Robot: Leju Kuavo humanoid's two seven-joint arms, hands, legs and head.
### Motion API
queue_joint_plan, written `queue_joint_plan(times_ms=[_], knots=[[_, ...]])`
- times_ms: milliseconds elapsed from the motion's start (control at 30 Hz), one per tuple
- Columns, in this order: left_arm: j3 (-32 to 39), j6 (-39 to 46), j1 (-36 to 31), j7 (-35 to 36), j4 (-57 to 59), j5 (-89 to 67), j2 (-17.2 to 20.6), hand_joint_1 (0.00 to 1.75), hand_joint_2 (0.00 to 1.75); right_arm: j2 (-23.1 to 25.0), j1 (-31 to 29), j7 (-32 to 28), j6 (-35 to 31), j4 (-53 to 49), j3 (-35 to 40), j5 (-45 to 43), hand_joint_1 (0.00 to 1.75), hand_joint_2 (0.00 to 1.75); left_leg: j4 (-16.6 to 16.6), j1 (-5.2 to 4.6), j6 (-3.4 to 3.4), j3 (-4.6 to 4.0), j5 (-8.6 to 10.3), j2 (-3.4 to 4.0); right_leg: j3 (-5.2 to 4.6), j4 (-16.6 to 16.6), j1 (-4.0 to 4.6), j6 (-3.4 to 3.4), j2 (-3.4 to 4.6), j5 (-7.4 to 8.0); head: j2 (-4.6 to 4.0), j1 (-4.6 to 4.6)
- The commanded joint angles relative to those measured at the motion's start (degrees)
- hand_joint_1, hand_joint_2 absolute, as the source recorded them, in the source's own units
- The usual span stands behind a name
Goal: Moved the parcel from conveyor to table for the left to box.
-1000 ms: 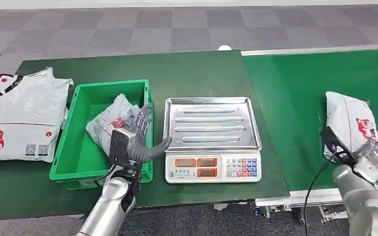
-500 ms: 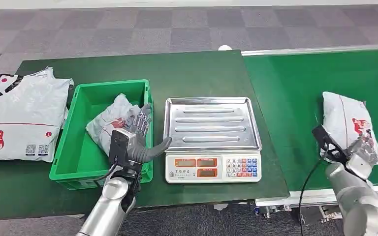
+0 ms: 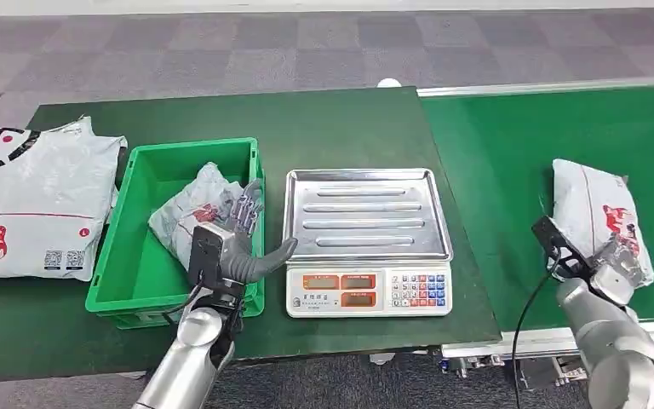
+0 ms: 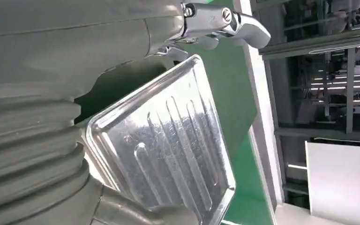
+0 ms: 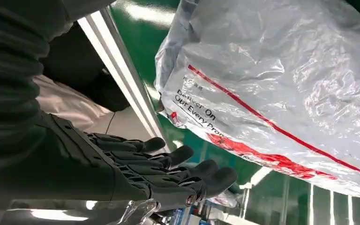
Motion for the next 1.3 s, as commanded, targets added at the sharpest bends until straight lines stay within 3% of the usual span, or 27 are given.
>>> queue_joint_plan(times_ms=[33, 1300], knots=[[1.65, -0.15, -1.02, 0.02, 1.77, -0.08, 1.34, 0.0, 1.75, 1.06, -2.05, 0.35, 0.1, 3.75, 0.08, -0.57, 0.0, 1.75, -0.07, 0.04, -0.05, 0.23, -0.08, 0.21, 0.18, -0.09, 0.04, -0.07, 0.24, 0.01, 0.0, 0.0], [1.69, -0.31, -0.86, -0.1, 1.15, 0.0, 1.44, 0.0, 1.75, 0.42, -2.5, -1.04, 0.16, 3.61, -1.49, -1.38, 0.0, 1.75, -0.11, 0.03, -0.06, 0.37, -0.1, 0.23, 0.28, -0.13, 0.03, -0.08, 0.28, -0.02, -0.02, 0.0]])
